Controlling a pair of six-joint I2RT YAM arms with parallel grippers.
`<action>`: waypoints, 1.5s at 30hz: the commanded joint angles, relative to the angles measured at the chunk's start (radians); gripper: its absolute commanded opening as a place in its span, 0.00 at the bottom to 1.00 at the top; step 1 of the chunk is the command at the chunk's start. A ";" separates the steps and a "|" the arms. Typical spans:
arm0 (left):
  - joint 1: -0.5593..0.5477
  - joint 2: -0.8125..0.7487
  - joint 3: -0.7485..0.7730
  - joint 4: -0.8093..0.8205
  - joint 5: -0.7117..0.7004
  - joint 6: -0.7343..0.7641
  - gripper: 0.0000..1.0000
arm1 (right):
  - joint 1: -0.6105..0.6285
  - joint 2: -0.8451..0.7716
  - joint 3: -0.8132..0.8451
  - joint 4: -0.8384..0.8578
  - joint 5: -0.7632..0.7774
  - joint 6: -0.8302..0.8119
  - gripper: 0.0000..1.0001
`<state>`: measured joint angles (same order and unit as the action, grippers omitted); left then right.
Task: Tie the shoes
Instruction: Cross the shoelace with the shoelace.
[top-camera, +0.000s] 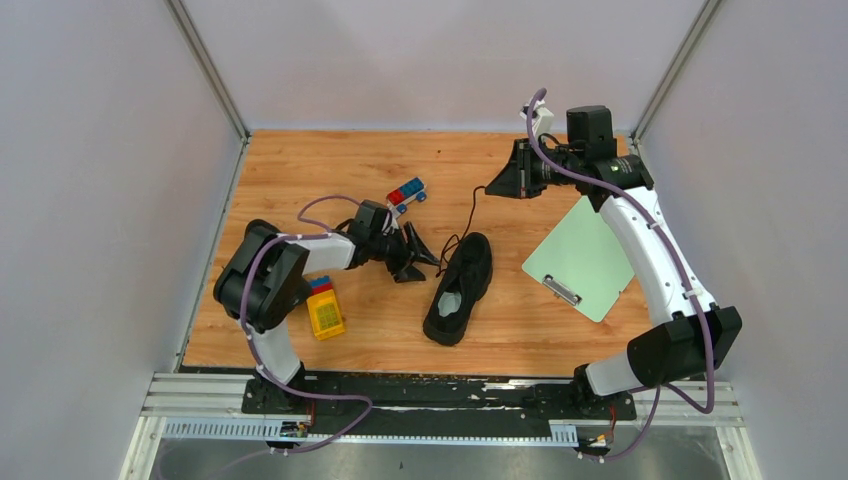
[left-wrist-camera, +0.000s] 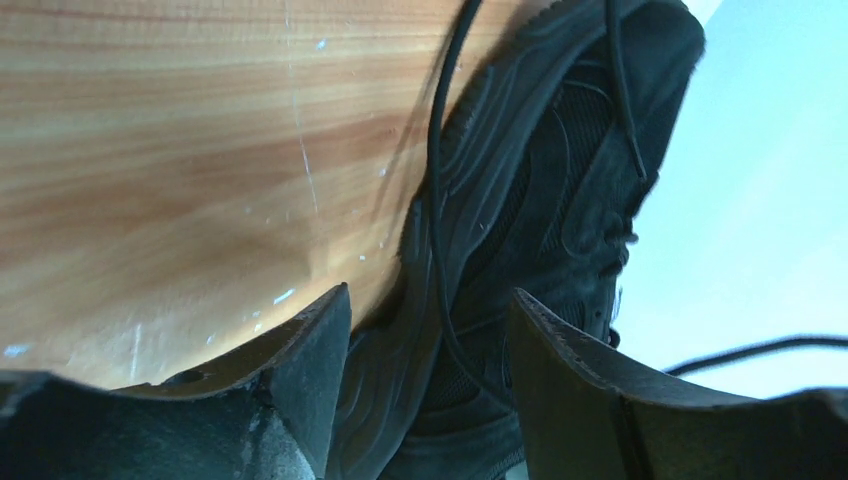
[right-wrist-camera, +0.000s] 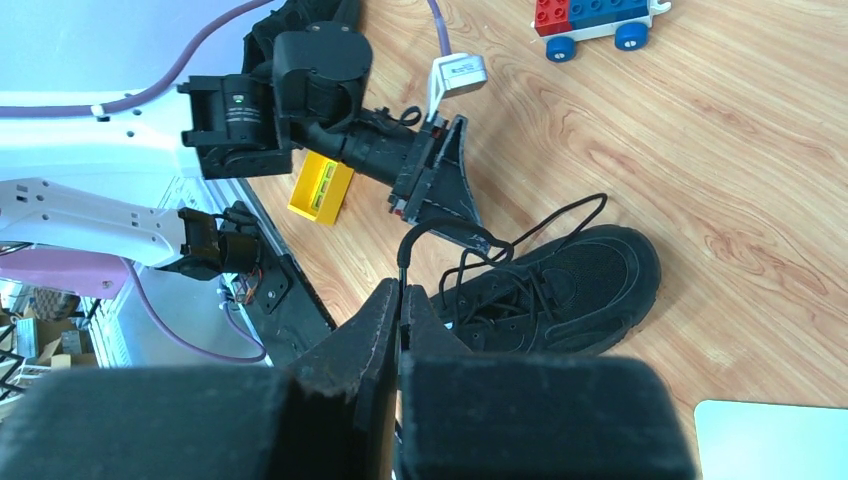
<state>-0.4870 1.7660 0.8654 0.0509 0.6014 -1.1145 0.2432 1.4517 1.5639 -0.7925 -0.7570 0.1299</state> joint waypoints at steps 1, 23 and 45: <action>-0.034 0.060 0.077 0.056 0.036 -0.117 0.64 | -0.002 -0.025 0.010 0.003 0.005 -0.016 0.00; -0.021 0.001 0.248 0.221 0.227 0.288 0.00 | 0.000 0.052 0.106 0.000 0.015 -0.064 0.00; -0.045 -0.146 0.299 -0.013 0.251 0.900 0.17 | 0.073 0.020 0.078 -0.007 -0.092 -0.053 0.00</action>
<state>-0.5282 1.6493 1.1023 0.0734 0.8787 -0.3202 0.3077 1.5196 1.6218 -0.8227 -0.7284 0.0551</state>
